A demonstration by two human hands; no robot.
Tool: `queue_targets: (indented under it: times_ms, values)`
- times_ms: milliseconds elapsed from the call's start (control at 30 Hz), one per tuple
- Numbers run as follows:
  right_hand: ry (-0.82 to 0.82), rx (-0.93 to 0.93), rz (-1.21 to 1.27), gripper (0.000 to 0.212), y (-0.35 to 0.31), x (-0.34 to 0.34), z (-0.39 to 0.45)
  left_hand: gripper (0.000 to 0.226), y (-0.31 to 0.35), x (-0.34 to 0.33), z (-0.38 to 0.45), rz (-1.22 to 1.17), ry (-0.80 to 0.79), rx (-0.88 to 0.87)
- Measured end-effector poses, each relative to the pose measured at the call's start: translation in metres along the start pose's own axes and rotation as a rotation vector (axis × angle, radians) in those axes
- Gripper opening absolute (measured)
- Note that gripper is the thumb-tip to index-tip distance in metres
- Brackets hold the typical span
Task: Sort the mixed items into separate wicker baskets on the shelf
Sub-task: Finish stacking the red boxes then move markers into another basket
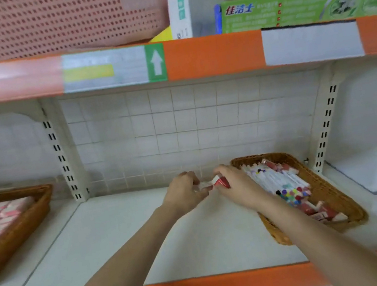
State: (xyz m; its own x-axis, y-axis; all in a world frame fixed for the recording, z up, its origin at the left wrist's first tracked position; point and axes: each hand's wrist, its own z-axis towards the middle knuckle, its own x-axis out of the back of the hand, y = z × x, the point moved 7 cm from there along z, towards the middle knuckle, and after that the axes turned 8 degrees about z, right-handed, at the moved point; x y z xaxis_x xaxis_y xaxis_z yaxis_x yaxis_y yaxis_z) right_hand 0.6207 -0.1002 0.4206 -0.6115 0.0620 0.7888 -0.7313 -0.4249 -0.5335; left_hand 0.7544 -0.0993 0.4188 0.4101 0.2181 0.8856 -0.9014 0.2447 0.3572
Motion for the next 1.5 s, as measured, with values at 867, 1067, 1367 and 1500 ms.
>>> queue_targets:
  times_ms: [867, 1067, 1367, 1500]
  values:
    - [-0.235, 0.212, 0.259, 0.024, -0.316, -0.220, 0.028, 0.022, -0.304, 0.198, -0.176, 0.018, 0.197, 0.290]
    - [-0.264, 0.273, 0.251, 0.023, -0.349, -0.252, 0.071, 0.019, -0.361, 0.224, -0.169, 0.109, 0.224, 0.385]
    - [-0.290, 0.271, 0.190, 0.024, -0.375, -0.304, 0.104, 0.026, -0.430, 0.228, -0.165, 0.113, 0.124, 0.439]
    - [-0.240, 0.229, 0.165, 0.018, -0.379, -0.319, 0.114, 0.024, -0.453, 0.228, -0.155, 0.092, 0.058, 0.384]
